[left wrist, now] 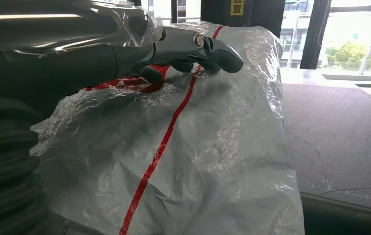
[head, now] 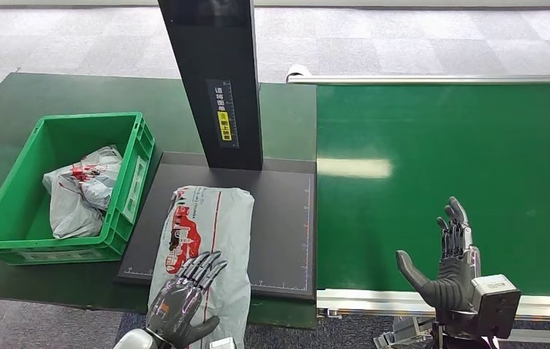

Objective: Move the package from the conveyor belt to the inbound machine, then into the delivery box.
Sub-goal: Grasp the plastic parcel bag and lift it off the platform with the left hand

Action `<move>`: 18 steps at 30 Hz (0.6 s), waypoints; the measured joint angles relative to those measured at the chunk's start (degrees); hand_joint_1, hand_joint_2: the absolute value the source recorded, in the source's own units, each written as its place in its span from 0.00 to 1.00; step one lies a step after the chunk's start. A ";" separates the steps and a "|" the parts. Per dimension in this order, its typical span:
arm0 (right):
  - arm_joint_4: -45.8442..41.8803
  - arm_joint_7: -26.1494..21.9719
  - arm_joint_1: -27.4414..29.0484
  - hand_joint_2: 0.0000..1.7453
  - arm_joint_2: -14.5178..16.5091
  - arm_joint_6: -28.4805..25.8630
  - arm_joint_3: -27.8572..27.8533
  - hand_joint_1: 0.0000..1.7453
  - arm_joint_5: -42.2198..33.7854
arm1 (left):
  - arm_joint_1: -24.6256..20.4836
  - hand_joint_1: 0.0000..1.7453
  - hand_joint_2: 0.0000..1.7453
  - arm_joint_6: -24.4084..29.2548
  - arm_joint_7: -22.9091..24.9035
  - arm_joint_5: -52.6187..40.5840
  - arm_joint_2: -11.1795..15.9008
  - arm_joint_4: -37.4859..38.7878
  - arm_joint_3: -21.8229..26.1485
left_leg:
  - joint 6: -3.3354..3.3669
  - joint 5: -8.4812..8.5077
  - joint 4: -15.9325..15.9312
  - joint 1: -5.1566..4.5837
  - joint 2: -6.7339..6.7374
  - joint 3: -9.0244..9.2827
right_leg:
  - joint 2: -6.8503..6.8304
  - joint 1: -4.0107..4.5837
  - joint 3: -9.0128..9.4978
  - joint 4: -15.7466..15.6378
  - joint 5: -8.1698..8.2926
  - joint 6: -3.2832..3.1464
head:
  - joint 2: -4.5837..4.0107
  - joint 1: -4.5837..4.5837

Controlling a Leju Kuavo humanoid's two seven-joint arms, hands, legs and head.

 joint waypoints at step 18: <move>-0.13 0.10 -0.46 1.00 0.50 0.04 0.00 0.00 0.07 | -0.71 1.00 1.00 -0.91 -1.10 4.62 -0.02 1.65 -0.17 | 0.00 0.00 0.00 0.00 -0.01 0.01 | 0.00 0.00 0.03 0.00 0.00 0.00 | 0.00 -0.01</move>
